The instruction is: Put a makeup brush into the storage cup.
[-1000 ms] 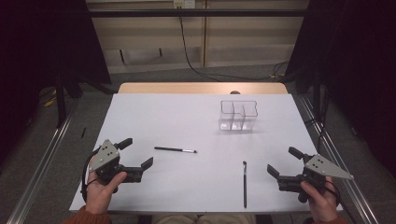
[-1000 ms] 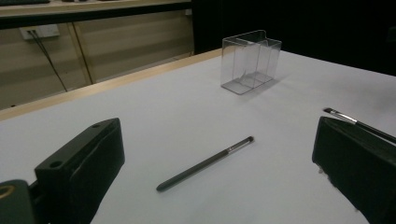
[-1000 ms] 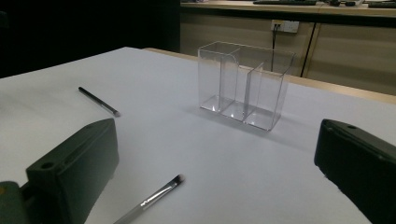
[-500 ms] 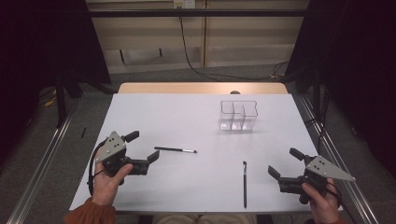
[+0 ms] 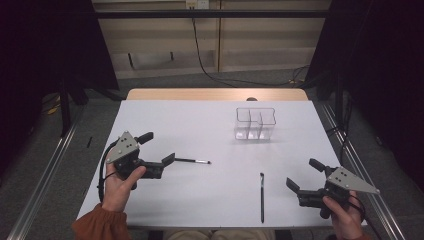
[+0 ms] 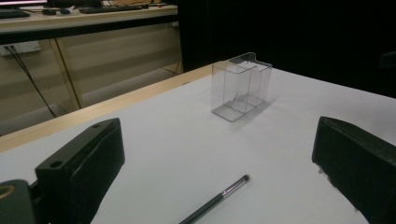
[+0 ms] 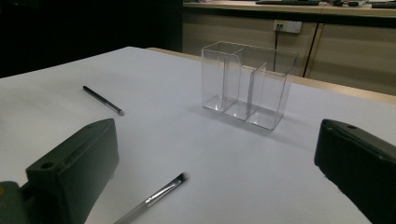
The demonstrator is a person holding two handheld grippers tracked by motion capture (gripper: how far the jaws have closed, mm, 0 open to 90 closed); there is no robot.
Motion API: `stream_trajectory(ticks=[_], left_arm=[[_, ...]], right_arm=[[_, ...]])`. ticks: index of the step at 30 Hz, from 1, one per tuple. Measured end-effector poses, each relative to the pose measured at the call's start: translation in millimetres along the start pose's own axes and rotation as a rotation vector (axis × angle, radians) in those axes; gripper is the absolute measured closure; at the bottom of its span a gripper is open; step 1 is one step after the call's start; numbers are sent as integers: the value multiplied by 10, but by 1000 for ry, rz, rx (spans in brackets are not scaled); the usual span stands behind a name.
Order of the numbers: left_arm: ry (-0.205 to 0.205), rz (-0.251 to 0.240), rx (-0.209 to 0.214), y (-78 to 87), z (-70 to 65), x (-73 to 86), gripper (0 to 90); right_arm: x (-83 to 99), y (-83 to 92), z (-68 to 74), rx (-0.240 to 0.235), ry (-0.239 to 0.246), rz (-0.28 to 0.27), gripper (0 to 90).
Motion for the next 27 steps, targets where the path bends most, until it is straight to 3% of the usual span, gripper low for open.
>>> stream_trajectory(ticks=[3, 10, 19, 27], left_arm=[[3, -2, 19, -41, -18, -23, 25], [7, -11, 3, -113, 51, -63, 24], [3, -27, 28, -314, 39, -206, 21], [12, -17, 40, -514, 86, -185, 21]], right_arm=[[-1, -14, 3, -2, 3, 1, 0], [-1, -30, 10, -9, 3, 1, 0], [2, -20, 6, -8, 0, 2, 0], [3, -15, 5, -9, -1, 3, 0]])
Point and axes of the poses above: each handheld gripper's, and its own axes: y roughly backward along the jaws, x roughly out of its underside, z roughly to its left, the point moved 8 cm from there along -y, roughly forward along the jaws, and after that the axes turned 11 degrees about -z, right-handed, at the moved point
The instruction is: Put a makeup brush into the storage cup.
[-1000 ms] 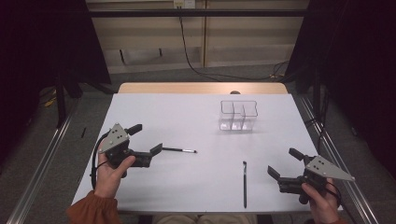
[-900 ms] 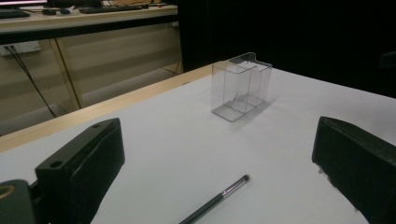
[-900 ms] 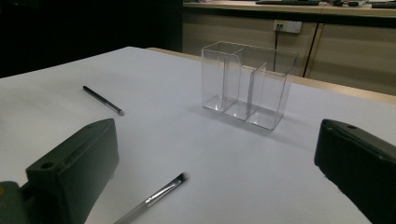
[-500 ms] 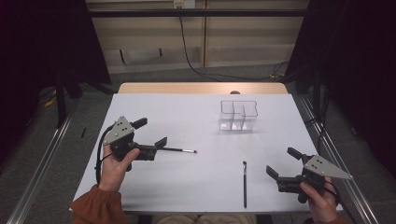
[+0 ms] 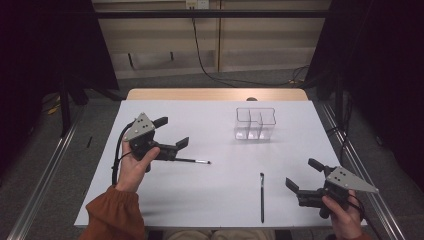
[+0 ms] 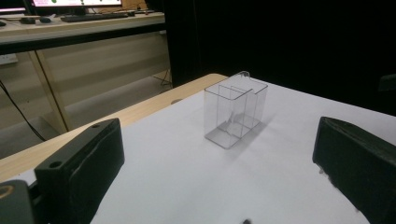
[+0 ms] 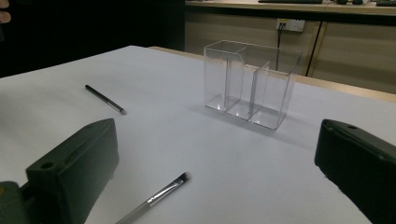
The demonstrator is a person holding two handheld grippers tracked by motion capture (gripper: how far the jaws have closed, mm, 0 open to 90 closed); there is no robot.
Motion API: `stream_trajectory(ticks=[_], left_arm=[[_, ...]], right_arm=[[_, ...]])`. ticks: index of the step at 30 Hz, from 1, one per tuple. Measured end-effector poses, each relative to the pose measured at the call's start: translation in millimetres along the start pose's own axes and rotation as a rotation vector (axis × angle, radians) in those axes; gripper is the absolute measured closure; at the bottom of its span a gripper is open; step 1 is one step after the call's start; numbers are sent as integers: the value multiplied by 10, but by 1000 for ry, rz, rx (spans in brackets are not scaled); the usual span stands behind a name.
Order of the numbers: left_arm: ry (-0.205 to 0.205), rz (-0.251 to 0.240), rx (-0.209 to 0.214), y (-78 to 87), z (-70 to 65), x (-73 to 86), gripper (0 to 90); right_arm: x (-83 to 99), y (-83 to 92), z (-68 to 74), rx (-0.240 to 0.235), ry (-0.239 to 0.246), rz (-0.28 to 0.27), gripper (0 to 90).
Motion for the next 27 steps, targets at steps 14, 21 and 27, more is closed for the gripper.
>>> stream_trajectory(ticks=[14, 21, 27], left_arm=[[12, 9, -5, -157, 88, 24, 21], [-8, 97, -11, -146, 153, 81, 21], [-19, 145, 1, -157, 167, 78, 21]], right_arm=[[2, -1, 8, -3, -2, 3, 0], [7, -4, 9, -5, 0, 6, 0], [10, -10, 8, -8, 5, 7, 0]])
Point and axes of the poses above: each handheld gripper's, and its own axes: y roughly backward along the jaws, x roughly out of its underside, z roughly to its left, the point moved 8 cm from there along -y, roughly forward along the jaws, and after that the axes turned 11 degrees about -z, right-handed, at the moved point
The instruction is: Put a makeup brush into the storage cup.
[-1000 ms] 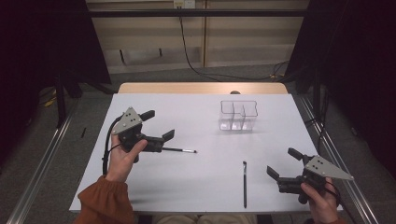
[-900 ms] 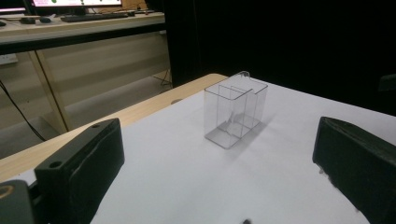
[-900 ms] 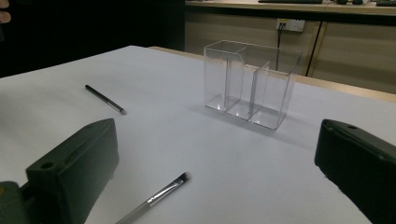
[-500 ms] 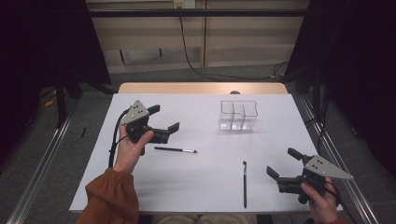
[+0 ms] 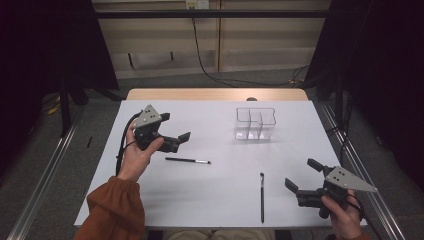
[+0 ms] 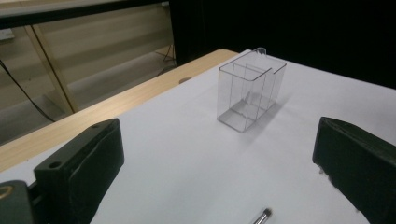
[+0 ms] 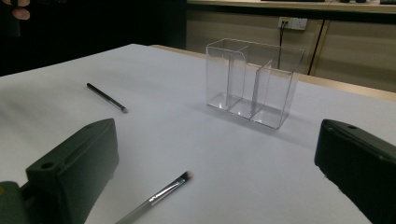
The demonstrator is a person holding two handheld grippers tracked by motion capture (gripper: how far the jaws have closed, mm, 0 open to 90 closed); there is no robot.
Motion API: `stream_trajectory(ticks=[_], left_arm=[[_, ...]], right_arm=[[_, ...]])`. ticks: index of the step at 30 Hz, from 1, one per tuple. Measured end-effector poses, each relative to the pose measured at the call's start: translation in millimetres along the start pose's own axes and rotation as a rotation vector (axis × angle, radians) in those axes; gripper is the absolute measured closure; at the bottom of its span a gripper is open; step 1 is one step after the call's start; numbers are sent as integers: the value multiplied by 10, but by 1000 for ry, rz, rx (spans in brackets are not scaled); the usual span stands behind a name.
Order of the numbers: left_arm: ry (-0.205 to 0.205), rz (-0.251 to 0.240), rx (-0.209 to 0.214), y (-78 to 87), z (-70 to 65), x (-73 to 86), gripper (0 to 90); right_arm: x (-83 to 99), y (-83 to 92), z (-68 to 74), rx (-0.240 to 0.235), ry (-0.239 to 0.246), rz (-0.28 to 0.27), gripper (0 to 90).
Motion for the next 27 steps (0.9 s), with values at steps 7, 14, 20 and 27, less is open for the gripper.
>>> stream_trajectory(ticks=[7, 14, 20, 27], left_arm=[[-25, 86, 11, -37, 46, 38, 21], [-29, 186, 41, -62, 71, 98, 23], [-67, 288, 52, -52, 83, 201, 27], [-89, 425, 80, -18, 127, 314, 55]], right_arm=[[1, 1, 1, -1, 0, 1, 0], [2, -1, 1, -2, 0, 1, 0], [6, -1, 3, -3, 0, 4, 0], [6, 0, 6, -4, -1, 4, 0]])
Point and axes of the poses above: each handheld gripper's, and its own axes: y roughly backward along the jaws, x roughly out of its underside, z roughly to its left, the point moved 8 cm from there along -y, roughly forward along the jaws, and after that the axes turned 11 degrees about -z, right-handed, at the moved point
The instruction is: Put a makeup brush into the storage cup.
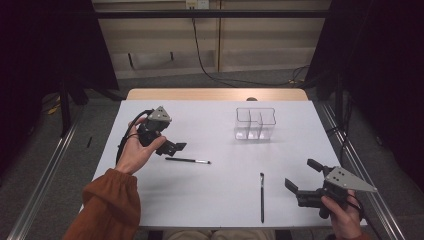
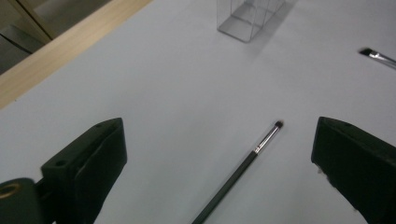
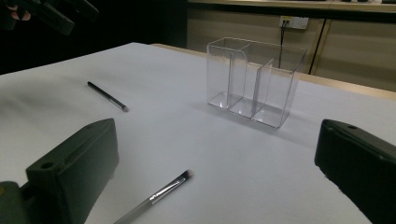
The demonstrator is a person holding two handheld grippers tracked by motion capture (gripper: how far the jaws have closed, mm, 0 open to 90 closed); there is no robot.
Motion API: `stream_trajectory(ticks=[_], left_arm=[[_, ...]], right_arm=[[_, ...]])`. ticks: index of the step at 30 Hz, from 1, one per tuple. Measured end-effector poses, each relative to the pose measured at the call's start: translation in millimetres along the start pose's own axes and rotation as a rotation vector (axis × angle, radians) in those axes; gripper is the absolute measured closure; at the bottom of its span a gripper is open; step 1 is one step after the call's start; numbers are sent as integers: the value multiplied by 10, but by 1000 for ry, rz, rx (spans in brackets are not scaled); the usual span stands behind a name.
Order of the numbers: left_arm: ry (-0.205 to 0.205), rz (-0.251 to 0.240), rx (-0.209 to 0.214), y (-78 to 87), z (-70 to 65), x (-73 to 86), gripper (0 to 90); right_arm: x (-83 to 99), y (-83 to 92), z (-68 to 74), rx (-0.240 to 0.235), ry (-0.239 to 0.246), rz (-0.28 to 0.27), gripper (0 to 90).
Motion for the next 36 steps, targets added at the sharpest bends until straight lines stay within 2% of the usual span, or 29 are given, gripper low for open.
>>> stream_trajectory(ticks=[3, 4, 5, 9, 10, 12, 13, 14, 15, 18, 20, 21, 22, 28, 33, 36], left_arm=[[11, 14, -1, -2, 9, 17, 49], [-3, 51, 10, 6, 26, 46, 50], [-5, 65, 19, 1, 26, 60, 48], [-2, 96, 26, -24, 21, 92, 51], [-19, 119, 25, -29, 27, 112, 51], [-12, 127, 27, -38, 19, 124, 51], [-33, 174, 50, -39, 20, 164, 52], [-38, 188, 52, -46, 19, 181, 51], [-19, 188, 51, -62, 3, 192, 51], [-30, 227, 62, -80, 2, 236, 48], [-38, 256, 86, -89, 0, 270, 47], [-26, 263, 80, -113, -11, 290, 47], [-34, 274, 74, -119, -1, 302, 47], [-21, 290, 100, -164, -3, 332, 43], [-52, 275, 122, -192, -21, 316, 47], [-77, 270, 152, -212, -58, 307, 50]], right_arm=[[1, -1, -1, 0, -1, 1, 0], [2, -2, 0, 1, -2, 2, 0], [3, -2, 0, 1, -3, 3, 0], [7, -2, 2, -1, -1, 6, 0], [7, -1, 4, -2, -1, 6, 0], [7, -1, 3, -1, 0, 6, 0], [11, -1, 3, -1, -2, 8, 0], [13, -3, 3, -1, -1, 9, 0], [14, -4, 3, -1, -2, 11, 0], [14, -3, 8, -2, -2, 11, 0], [14, -3, 6, -1, -1, 12, 0], [14, -2, 6, -2, -1, 11, 0], [14, -2, 6, -2, -1, 11, 0], [15, -2, 9, -4, 2, 12, 0], [16, -1, 10, -5, 1, 12, 0], [17, -3, 12, -7, 3, 13, 0]])
Point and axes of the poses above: each handheld gripper's, and its own axes: y roughly backward along the jaws, x roughly out of its underside, z roughly to its left, the point moved 8 cm from there along -y, roughly forward along the jaws, and after that the axes turned 11 degrees about -z, right-handed, at the moved point
